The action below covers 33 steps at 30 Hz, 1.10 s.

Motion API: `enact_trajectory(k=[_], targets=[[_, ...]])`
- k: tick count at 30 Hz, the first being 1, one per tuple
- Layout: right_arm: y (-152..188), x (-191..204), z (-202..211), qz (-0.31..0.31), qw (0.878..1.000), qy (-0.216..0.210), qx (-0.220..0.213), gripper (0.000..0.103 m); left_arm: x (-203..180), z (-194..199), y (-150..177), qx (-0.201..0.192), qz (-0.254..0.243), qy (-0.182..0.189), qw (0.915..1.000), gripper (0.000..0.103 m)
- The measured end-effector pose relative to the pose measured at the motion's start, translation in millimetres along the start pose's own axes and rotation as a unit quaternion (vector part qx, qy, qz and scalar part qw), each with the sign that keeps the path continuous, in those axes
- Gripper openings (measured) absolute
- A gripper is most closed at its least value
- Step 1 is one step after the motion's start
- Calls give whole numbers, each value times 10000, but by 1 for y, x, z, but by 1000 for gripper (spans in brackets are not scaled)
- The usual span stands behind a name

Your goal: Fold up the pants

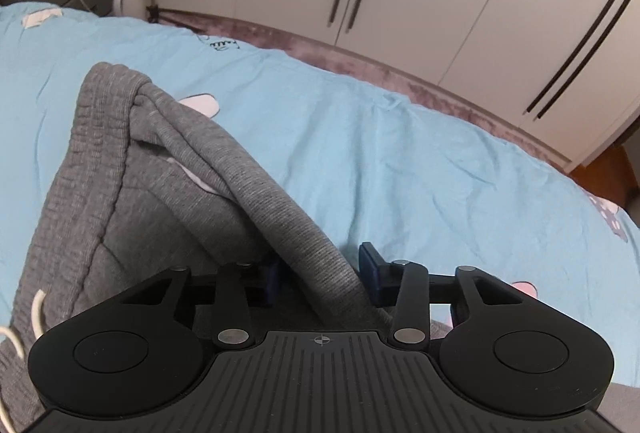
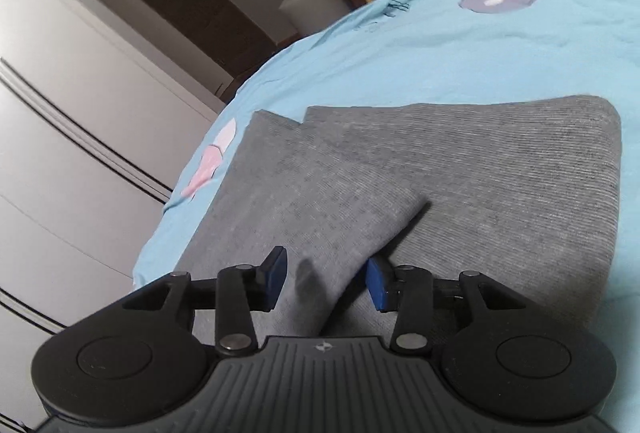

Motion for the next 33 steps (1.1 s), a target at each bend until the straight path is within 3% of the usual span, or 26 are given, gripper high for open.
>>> enact_trajectory(k=[2, 3, 5, 12, 13, 15, 18, 23, 26, 30, 33], targets=[[1, 2, -2, 37, 10000, -13, -24, 34, 0, 2, 0, -5, -8, 1, 10000, 41], [2, 3, -4, 53, 10000, -42, -8, 18, -1, 2, 0, 2, -39, -4, 10000, 41], [5, 1, -11, 3, 10000, -47, 80, 8, -1, 0, -1, 51, -72, -3, 10000, 41], [6, -2, -11, 28, 10000, -32, 78, 8, -7, -4, -4, 155, -242, -92, 9995, 48], [7, -2, -12, 54, 10000, -13, 77, 8, -9, -3, -4, 155, -311, -163, 9993, 46], [7, 0, -12, 64, 10000, 29, 70, 8, -7, 0, -5, 100, -306, -326, 9989, 20], [4, 5, -14, 45, 9999, 117, 111, 5, 7, 12, -11, 155, 45, -161, 9997, 12], [-22, 46, -17, 336, 9991, -162, 187, 5, 12, 82, -37, -577, 78, 208, 9981, 11], [-54, 93, -8, 512, 9968, -616, 36, 4, 23, 147, -39, -1032, 187, 706, 9920, 11], [-97, 131, 45, 473, 9852, -1567, -514, 4, 66, 226, 5, -1677, 180, 1333, 9766, 11], [-108, 103, 82, 342, 9783, -1891, -772, 4, 107, 228, 65, -1381, 110, 1476, 9793, 15]])
Point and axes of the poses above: each gripper's, at about its wrist camera, not at the fingertips, and z roughly against the way its jaws point, x to its left, y to its underside, the point moved 4 cm from there along -z, roughly the way its jaws point, and after that the axes turned 9 degrees about -y, right-handed, at the moved point
